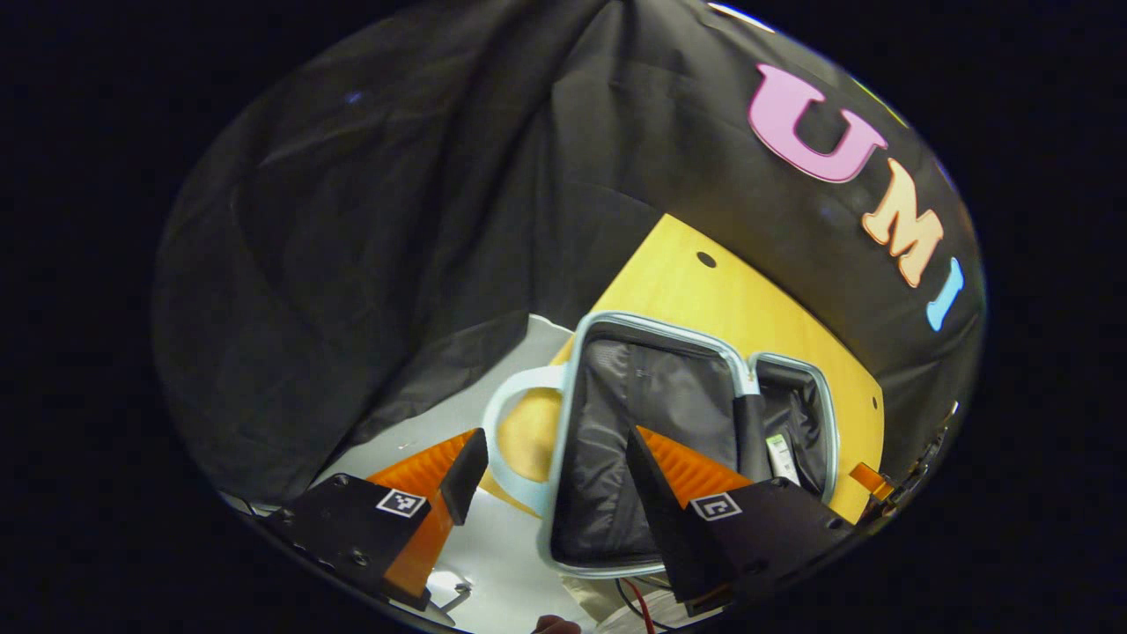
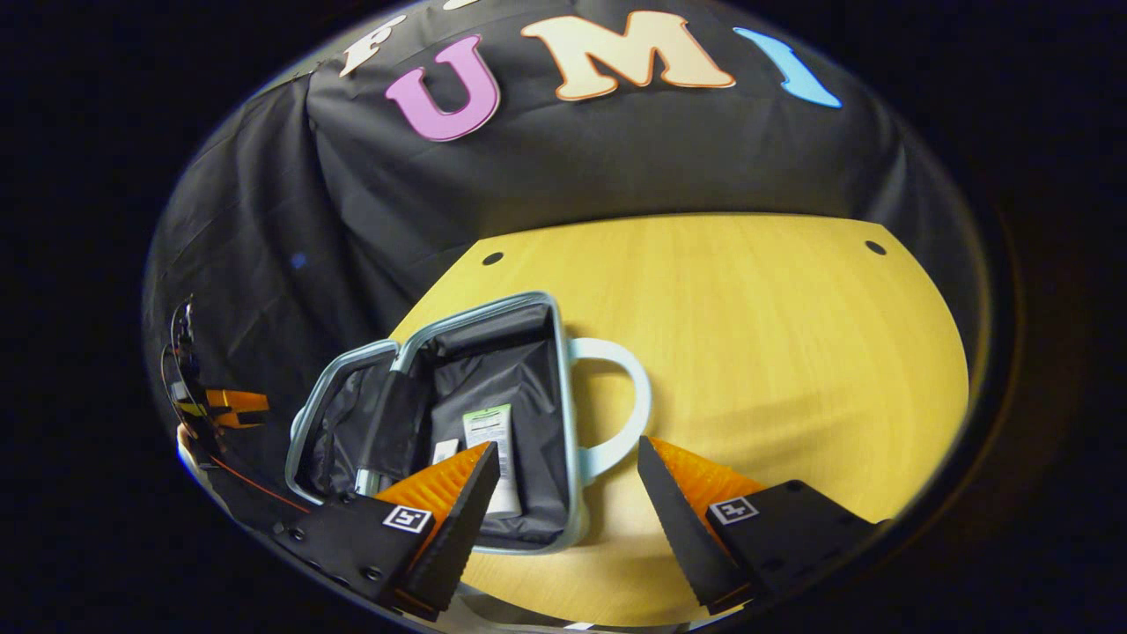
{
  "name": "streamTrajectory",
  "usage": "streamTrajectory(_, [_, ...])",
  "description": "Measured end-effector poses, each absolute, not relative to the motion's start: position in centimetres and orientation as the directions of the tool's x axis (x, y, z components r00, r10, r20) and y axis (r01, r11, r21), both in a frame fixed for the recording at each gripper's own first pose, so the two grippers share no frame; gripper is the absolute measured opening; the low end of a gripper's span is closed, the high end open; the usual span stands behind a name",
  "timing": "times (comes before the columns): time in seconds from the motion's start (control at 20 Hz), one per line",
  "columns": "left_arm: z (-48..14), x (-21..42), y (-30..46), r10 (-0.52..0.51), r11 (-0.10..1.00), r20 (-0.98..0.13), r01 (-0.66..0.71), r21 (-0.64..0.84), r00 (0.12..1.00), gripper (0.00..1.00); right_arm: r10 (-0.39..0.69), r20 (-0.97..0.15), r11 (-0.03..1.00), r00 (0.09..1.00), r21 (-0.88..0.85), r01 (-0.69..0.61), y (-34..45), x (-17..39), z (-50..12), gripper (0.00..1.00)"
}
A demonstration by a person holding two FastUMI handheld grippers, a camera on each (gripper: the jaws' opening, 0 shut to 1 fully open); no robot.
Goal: First open the suitcase, pack the skin care products into it, and then close the suitcase.
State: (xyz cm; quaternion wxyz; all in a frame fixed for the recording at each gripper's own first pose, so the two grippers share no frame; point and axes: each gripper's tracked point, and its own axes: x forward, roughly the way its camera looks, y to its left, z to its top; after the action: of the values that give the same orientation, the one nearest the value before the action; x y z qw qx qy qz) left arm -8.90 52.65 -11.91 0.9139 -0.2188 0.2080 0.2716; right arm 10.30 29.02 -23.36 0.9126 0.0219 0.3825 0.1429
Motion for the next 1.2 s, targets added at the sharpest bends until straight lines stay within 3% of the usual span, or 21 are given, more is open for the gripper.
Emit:
streamTrajectory(0.3, [-15.3, -8.8, 56.4, 0.386, 0.711, -0.527, -0.608, -0.354, 0.758, 0.92, 0.168, -0.639, 0.983, 0.751, 0.170, -0.075, 23.5, 12.3, -20.4, 0.98])
streamTrajectory(0.5, [-17.4, -7.1, 56.7, 0.317, 0.686, -0.532, -0.577, -0.444, 0.785, 0.80, 0.071, -0.591, 0.992, 0.803, 0.127, 0.006, 18.9, 13.2, -17.6, 0.98])
streamTrajectory(0.6, [-18.4, -6.4, 56.5, 0.283, 0.672, -0.533, -0.562, -0.482, 0.797, 0.61, 0.028, -0.574, 0.993, 0.818, 0.107, 0.041, 16.9, 13.2, -16.3, 0.98])
streamTrajectory(0.65, [-18.9, -6.2, 56.6, 0.271, 0.664, -0.537, -0.559, -0.496, 0.799, 0.57, 0.012, -0.568, 0.993, 0.823, 0.103, 0.056, 16.1, 13.2, -15.9, 0.98])
streamTrajectory(0.8, [-19.7, -5.6, 56.4, 0.233, 0.646, -0.528, -0.536, -0.544, 0.817, 0.56, -0.011, -0.557, 0.991, 0.831, 0.104, 0.083, 14.7, 13.2, -15.2, 0.98])
streamTrajectory(0.9, [-19.9, -4.9, 56.0, 0.210, 0.620, -0.521, -0.524, -0.583, 0.828, 0.47, -0.018, -0.560, 0.992, 0.828, 0.091, 0.084, 14.2, 13.1, -15.4, 0.98])
streamTrajectory(1.05, [-20.3, -4.6, 55.9, 0.202, 0.589, -0.526, -0.531, -0.609, 0.826, 0.08, -0.015, -0.571, 0.994, 0.821, 0.078, 0.073, 14.1, 13.0, -16.1, 0.98])
streamTrajectory(1.2, [-19.0, -4.9, 55.1, 0.208, 0.599, -0.516, -0.525, -0.604, 0.831, 0.04, -0.002, -0.586, 0.996, 0.810, 0.068, 0.051, 14.2, 12.6, -17.1, 0.98])
